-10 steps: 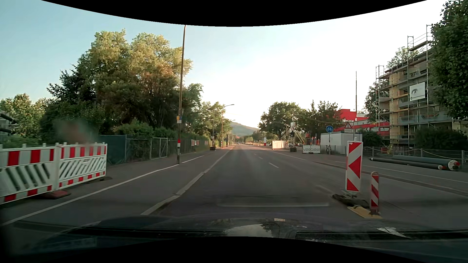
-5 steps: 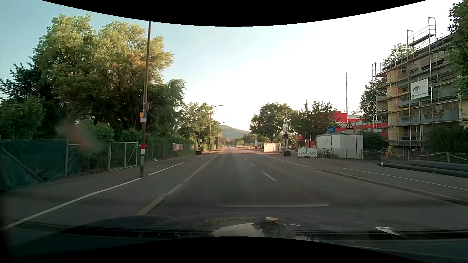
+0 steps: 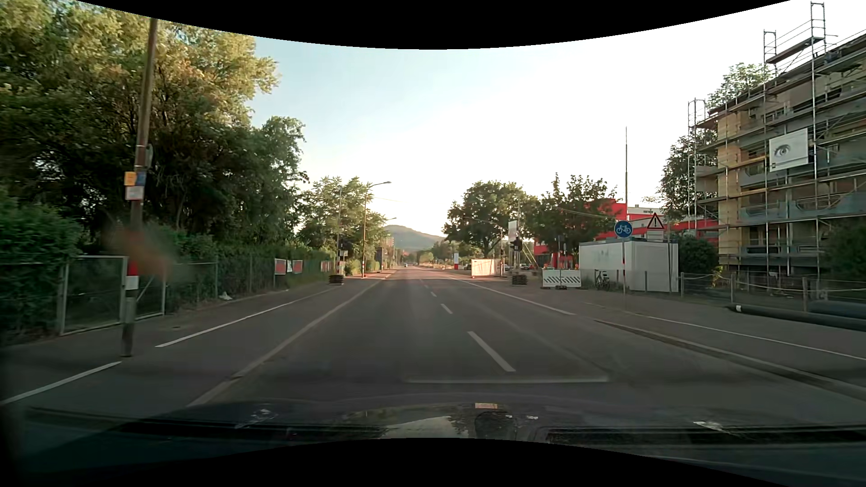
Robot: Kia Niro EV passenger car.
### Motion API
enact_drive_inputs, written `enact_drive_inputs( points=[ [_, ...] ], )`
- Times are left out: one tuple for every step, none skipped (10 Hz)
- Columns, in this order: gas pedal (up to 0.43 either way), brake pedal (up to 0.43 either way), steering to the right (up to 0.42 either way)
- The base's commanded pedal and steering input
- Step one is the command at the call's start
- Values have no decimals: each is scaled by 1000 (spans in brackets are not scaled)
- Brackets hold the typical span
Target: Follow the waypoints while adhering to traffic rules and regulations
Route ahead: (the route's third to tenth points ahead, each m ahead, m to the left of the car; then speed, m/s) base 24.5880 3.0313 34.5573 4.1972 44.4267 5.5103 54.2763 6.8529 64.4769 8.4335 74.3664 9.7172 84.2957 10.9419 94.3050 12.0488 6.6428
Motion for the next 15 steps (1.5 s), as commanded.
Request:
enact_drive_inputs(
  points=[
    [169, 0, 61],
    [157, 0, 57],
    [157, 0, 44],
    [157, 0, 32],
    [157, 0, 16],
    [157, 0, 3],
    [157, 0, -4],
    [157, 0, -10],
    [150, 0, -12],
    [150, 0, -13],
    [138, 0, -13],
    [138, 0, -15],
    [138, 0, -20],
    [130, 0, -23],
    [130, 0, -24]
  ],
)
